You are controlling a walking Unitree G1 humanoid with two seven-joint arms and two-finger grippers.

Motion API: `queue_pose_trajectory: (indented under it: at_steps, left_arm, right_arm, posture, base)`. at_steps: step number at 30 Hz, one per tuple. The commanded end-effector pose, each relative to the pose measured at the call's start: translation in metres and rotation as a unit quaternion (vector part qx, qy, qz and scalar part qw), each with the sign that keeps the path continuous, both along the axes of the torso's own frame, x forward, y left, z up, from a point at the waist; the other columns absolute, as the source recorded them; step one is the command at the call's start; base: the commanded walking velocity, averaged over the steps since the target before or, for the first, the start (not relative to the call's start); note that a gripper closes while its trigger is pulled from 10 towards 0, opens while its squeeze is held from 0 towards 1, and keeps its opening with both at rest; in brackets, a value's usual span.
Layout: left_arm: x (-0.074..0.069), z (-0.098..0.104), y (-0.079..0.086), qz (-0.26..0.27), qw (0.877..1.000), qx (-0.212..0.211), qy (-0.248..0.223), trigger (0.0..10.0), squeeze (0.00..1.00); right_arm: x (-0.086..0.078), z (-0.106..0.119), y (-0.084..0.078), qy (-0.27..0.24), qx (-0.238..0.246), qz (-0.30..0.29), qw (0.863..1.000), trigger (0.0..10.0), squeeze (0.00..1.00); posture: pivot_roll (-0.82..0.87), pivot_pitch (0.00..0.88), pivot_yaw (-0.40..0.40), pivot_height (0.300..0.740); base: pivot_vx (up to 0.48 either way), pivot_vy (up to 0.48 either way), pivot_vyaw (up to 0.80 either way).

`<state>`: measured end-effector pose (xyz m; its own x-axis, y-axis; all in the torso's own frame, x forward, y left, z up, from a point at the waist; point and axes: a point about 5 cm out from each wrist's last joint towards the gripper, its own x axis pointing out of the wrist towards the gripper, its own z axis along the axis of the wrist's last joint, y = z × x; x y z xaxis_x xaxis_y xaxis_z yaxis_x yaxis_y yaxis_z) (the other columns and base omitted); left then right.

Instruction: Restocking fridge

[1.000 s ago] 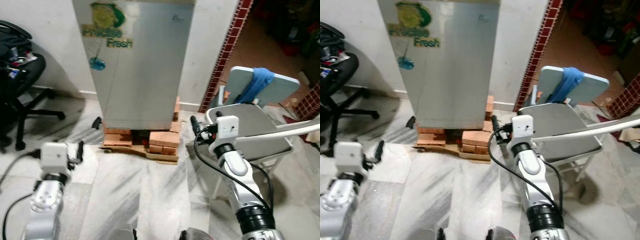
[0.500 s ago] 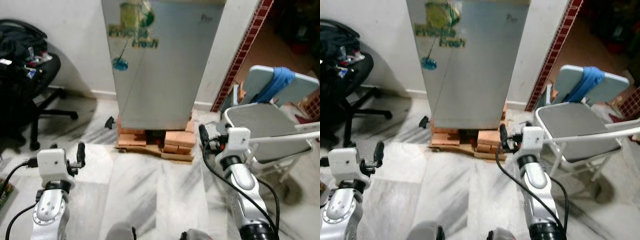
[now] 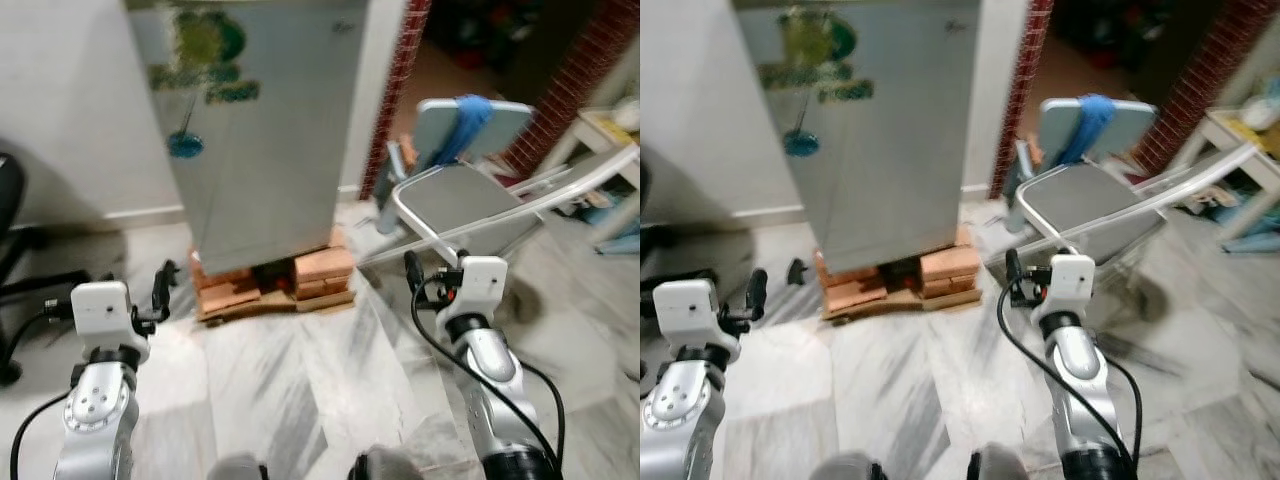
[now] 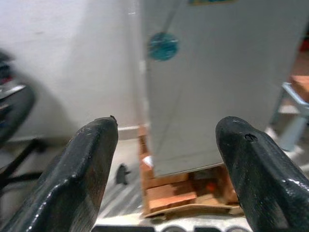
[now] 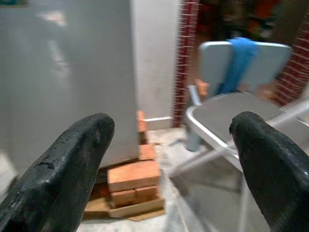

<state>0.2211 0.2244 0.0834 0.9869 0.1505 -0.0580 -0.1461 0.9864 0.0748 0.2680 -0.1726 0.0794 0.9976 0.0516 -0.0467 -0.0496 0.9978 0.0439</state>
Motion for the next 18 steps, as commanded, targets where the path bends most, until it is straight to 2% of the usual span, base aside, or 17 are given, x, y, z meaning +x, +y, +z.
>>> queue_pose_trajectory:
  at_steps: [1,4,18]
  left_arm:
    - [0.0025,0.0001,-0.0080,-0.010,1.000,-0.009,0.001,10.0,0.00]
    - [0.0012,-0.0025,-0.0104,-0.018,1.000,-0.021,0.009,10.0,0.00]
    - [0.0015,-0.0037,-0.0096,-0.024,0.999,-0.023,0.013,10.0,0.00]
  right_arm:
    - [0.0009,0.0044,-0.0069,-0.006,-0.003,-0.009,1.000,10.0,0.00]
    - [0.0036,0.0054,-0.0050,-0.008,0.002,-0.013,1.000,10.0,0.00]
    - [0.0056,0.0053,-0.0009,-0.007,0.006,-0.009,1.000,10.0,0.00]
  posture:
    - [0.12,0.031,-0.013,0.740]
    - [0.12,0.034,-0.011,0.740]
    - [0.12,0.038,-0.012,0.740]
  base:
    - [0.000,0.480,-0.80]
    - [0.000,0.480,-0.80]
    - [0.000,0.480,-0.80]
